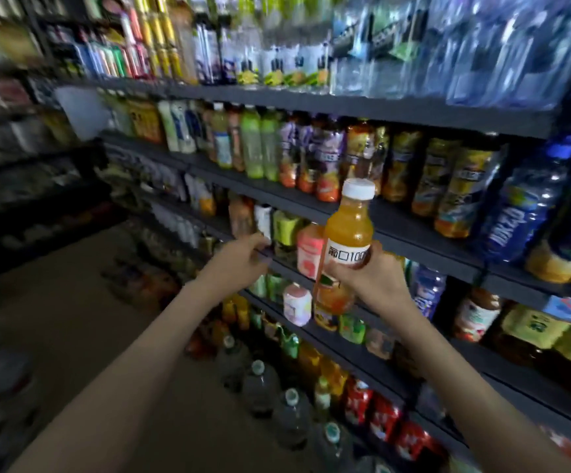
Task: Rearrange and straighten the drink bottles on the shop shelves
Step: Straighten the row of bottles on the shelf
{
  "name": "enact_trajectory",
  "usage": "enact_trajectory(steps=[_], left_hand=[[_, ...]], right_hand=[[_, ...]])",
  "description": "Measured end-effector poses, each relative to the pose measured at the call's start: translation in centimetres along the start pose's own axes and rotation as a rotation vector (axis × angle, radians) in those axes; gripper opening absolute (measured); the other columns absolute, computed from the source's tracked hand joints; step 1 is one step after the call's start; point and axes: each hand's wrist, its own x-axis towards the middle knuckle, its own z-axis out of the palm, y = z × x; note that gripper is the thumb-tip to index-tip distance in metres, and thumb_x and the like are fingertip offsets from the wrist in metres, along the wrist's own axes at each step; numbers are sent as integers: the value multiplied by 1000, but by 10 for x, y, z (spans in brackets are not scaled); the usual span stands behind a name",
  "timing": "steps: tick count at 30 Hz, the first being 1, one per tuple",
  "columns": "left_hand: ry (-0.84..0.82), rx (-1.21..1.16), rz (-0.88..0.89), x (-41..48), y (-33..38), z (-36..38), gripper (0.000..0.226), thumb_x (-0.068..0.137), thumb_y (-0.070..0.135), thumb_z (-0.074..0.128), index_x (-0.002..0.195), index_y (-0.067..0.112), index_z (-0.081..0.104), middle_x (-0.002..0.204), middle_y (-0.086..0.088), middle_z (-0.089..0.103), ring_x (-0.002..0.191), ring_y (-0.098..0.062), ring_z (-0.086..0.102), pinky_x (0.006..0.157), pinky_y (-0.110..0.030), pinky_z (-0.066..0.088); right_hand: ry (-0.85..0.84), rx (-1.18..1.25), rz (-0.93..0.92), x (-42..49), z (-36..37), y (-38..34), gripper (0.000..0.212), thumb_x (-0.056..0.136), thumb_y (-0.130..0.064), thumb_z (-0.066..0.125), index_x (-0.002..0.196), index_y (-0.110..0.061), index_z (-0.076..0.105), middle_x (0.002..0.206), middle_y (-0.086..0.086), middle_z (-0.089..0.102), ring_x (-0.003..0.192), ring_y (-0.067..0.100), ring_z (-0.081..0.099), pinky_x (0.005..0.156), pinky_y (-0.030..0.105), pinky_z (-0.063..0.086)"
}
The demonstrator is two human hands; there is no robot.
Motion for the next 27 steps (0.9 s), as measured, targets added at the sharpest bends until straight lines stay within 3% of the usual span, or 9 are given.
enact_trajectory(steps=[4,8,12,19,21,24,27], left_hand=[[66,88,51,53,-18,-49,35,95,30,53,128,19,52,115,-1,59,102,-19,59,83,-36,52],[125,171,115,111,-41,-81,38,96,33,51,131,20,49,125,0,58,108,-18,57,85,-34,50],[197,224,141,174,-71,-112,42,95,37,52,133,22,47,128,5,55,109,-15,56,88,-35,51],[233,260,249,273,-107,-169,36,92,37,56,124,21,51,102,0,61,96,-20,61,78,-36,52],[266,225,284,297,-121,-184,34,91,34,57,122,21,53,104,-2,63,96,-22,62,79,-38,53],[283,174,306,329,-143,-201,34,90,25,58,123,19,55,109,-6,65,98,-22,62,81,-40,52],[332,144,336,360,-163,-215,34,89,24,59,123,19,55,112,-5,65,97,-22,63,80,-38,52]], right_hand=[[28,-8,-52,53,20,-47,43,73,-39,78,101,-24,50,86,-14,56,74,0,51,56,8,37],[104,-27,-122,107,36,-76,51,68,-42,79,108,-19,58,88,-14,63,75,-3,56,60,9,41],[161,-27,-179,163,54,-96,44,66,-42,80,100,-23,60,82,-18,63,75,-6,57,55,7,40],[175,4,-250,259,98,-145,42,67,-40,80,99,-23,59,80,-21,59,71,-13,50,52,4,40],[164,15,-273,282,112,-163,37,68,-38,80,95,-25,60,80,-23,60,72,-11,53,53,0,39],[150,65,-289,311,136,-183,35,68,-35,80,97,-21,66,87,-15,69,79,-2,63,64,10,48],[165,76,-289,340,159,-200,33,68,-35,79,96,-23,68,86,-16,70,78,-3,65,68,17,52]])
